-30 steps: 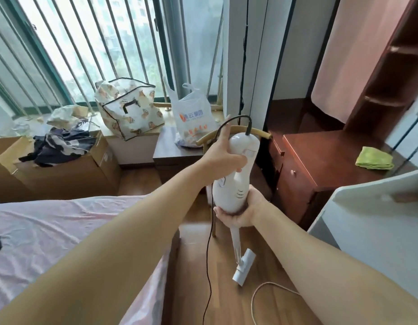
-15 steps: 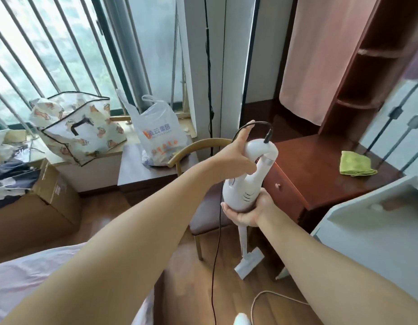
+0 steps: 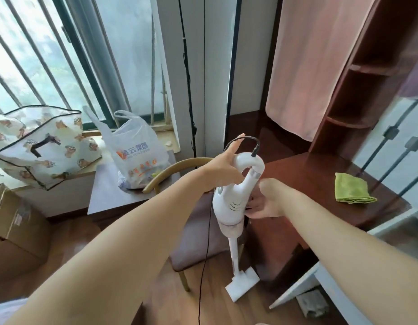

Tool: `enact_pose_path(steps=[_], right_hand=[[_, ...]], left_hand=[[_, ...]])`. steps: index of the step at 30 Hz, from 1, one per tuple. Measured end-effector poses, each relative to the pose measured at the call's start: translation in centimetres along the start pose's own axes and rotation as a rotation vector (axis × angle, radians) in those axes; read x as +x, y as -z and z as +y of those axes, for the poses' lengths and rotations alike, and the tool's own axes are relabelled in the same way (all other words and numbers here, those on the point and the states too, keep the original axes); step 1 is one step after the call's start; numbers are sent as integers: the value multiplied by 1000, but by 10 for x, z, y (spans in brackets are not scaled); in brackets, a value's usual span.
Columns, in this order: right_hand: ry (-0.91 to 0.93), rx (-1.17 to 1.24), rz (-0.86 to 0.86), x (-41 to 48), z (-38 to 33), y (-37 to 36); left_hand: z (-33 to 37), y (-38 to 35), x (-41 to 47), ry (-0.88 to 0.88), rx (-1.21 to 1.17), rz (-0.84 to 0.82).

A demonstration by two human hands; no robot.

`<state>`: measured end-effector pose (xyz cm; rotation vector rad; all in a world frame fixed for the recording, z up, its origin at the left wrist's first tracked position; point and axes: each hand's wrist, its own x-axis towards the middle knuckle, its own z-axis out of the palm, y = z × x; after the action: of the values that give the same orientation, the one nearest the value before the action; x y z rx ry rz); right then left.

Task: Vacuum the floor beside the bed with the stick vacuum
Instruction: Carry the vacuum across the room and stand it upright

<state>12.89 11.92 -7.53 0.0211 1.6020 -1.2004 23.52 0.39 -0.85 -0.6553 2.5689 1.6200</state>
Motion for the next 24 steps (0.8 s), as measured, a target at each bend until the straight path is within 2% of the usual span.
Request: enact_pose_path(steps=[3, 6, 8, 10, 14, 17, 21, 24], right_hand=[[246, -68, -3, -9, -26, 11], [379, -132, -90, -8, -42, 14], [448, -200, -22, 0, -51, 17], [524, -285, 120, 3, -61, 18], [569, -319, 354, 12, -78, 20], [595, -295, 467, 21, -89, 22], [639, -274, 536, 29, -96, 28], [601, -295, 505, 35, -99, 39]], left_hand=[[1, 9, 21, 10, 16, 2], [5, 14, 39, -8, 20, -43], [7, 15, 50, -29, 48, -75], [8, 13, 60, -56, 102, -77], [4, 7, 83, -144, 299, 1], [5, 10, 102, -222, 368, 51], [11, 10, 117, -263, 383, 56], [9, 2, 126, -265, 364, 61]])
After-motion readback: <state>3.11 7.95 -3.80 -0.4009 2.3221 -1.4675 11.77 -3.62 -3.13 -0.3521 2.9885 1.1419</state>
